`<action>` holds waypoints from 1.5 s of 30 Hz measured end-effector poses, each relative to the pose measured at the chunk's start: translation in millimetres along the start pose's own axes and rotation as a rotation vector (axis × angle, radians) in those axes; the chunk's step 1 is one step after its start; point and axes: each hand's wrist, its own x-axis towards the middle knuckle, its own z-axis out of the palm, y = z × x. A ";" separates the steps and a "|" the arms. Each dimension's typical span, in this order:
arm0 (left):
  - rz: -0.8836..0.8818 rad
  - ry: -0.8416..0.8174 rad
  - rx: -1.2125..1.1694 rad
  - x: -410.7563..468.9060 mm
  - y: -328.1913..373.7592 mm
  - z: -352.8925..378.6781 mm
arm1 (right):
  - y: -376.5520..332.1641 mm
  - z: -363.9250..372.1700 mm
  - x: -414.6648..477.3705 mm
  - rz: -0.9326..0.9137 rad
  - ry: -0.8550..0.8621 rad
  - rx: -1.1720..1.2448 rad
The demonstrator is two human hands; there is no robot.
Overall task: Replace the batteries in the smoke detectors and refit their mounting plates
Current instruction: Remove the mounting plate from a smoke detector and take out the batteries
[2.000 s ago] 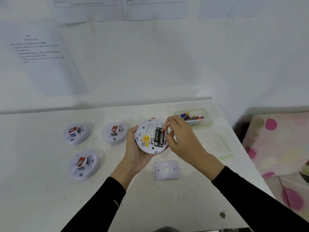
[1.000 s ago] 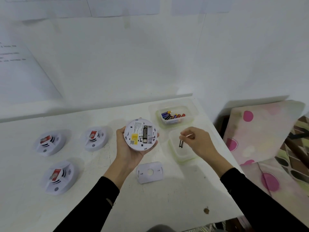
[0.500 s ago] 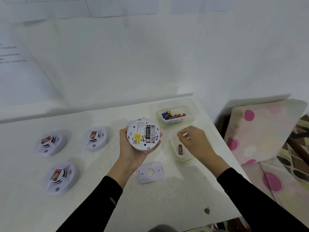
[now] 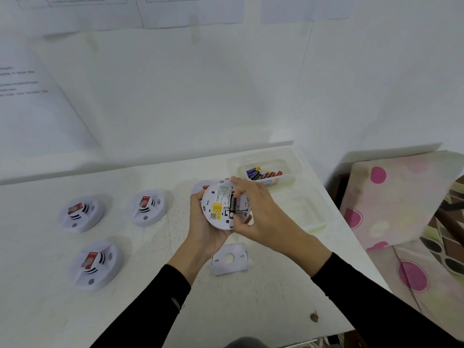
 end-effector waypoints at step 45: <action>-0.115 0.093 -0.091 6.7 -3.7 -24.5 | 85.1 -18.9 -24.8 0.722 -0.041 -0.268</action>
